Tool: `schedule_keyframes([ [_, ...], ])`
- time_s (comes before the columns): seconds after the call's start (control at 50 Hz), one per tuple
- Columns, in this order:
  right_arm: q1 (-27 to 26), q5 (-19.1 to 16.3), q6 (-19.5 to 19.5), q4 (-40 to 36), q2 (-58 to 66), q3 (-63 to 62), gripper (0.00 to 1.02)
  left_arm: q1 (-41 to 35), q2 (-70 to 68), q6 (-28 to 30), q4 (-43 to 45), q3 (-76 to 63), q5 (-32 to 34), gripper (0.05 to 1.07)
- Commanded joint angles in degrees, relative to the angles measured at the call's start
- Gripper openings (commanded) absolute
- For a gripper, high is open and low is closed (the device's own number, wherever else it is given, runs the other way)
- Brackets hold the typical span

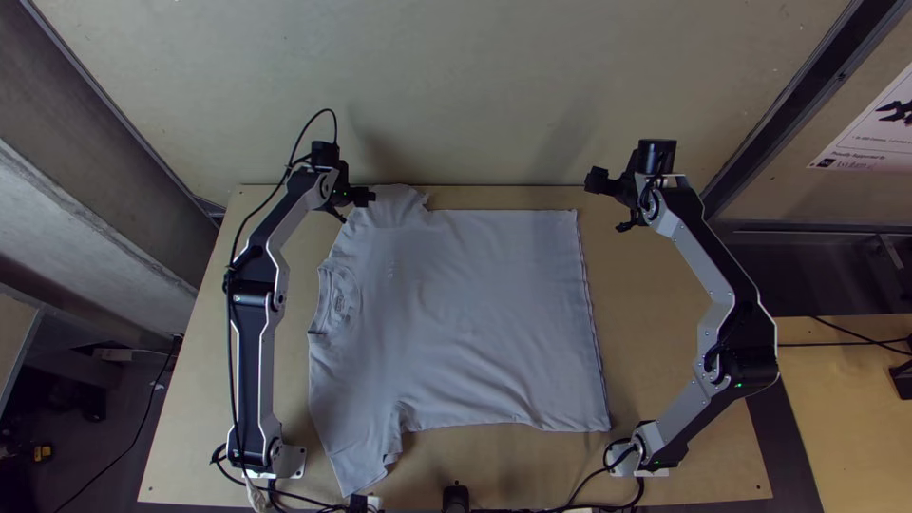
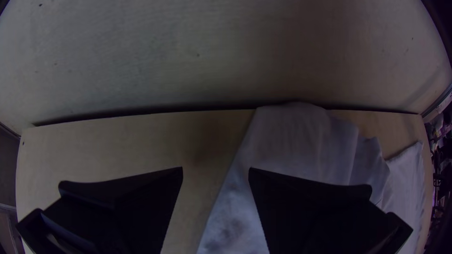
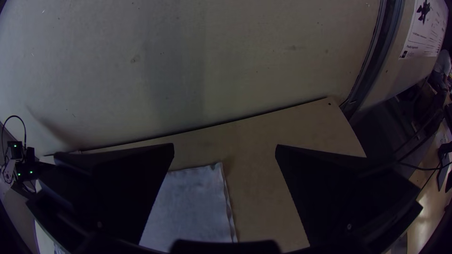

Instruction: Fold the t-shirt

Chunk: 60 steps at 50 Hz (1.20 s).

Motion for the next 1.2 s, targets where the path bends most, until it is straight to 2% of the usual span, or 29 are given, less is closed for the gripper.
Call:
schedule_keyframes([
  [0.0, 0.3, -0.1, 0.9, -0.2, 2.1, -0.8, 0.99, -0.9, 2.0, 0.3, 0.7, 2.2, -0.1, 0.74],
  [0.22, 0.5, -0.2, 1.0, -0.3, 4.6, -0.5, 0.99, -2.1, 3.8, 0.7, 0.7, 2.3, -1.9, 0.73],
  [0.28, 0.5, -0.2, 1.3, -0.3, 5.3, -0.2, 0.99, -2.4, 4.3, 1.7, 0.3, 2.3, -2.1, 0.56],
  [0.38, 0.5, -0.2, 1.9, -0.3, 6.8, 0.5, 0.99, -3.7, 4.5, 4.7, -0.4, 2.2, -3.7, 0.11],
  [0.4, 0.5, -0.2, 1.9, -0.3, 7.2, 0.7, 0.99, -3.8, 4.5, 5.2, -0.6, 2.2, -3.9, 0.07],
  [0.56, 0.6, -0.2, 3.3, -2.0, 11.0, 4.0, 0.99, -3.7, 3.8, 5.1, -2.4, 2.1, -4.8, 0.08],
  [0.68, 1.0, -0.2, 4.3, -6.5, 15.1, 8.8, 0.98, -2.5, 2.9, 3.0, -2.7, 2.0, -4.8, 0.08],
  [0.96, 1.2, -0.2, 5.8, -17.3, 26.2, 23.9, 0.95, -1.0, 1.5, 2.7, -3.4, 1.8, -4.8, 0.08],
  [1.04, 1.4, -0.2, 6.4, -19.5, 28.8, 27.4, 0.89, -0.9, 1.2, 2.7, -3.6, 1.7, -4.8, 0.08],
  [1.18, 2.0, -0.2, 6.9, -21.5, 32.4, 32.2, 0.86, -0.7, 0.8, 2.7, -4.0, 1.6, -4.8, 0.08],
])
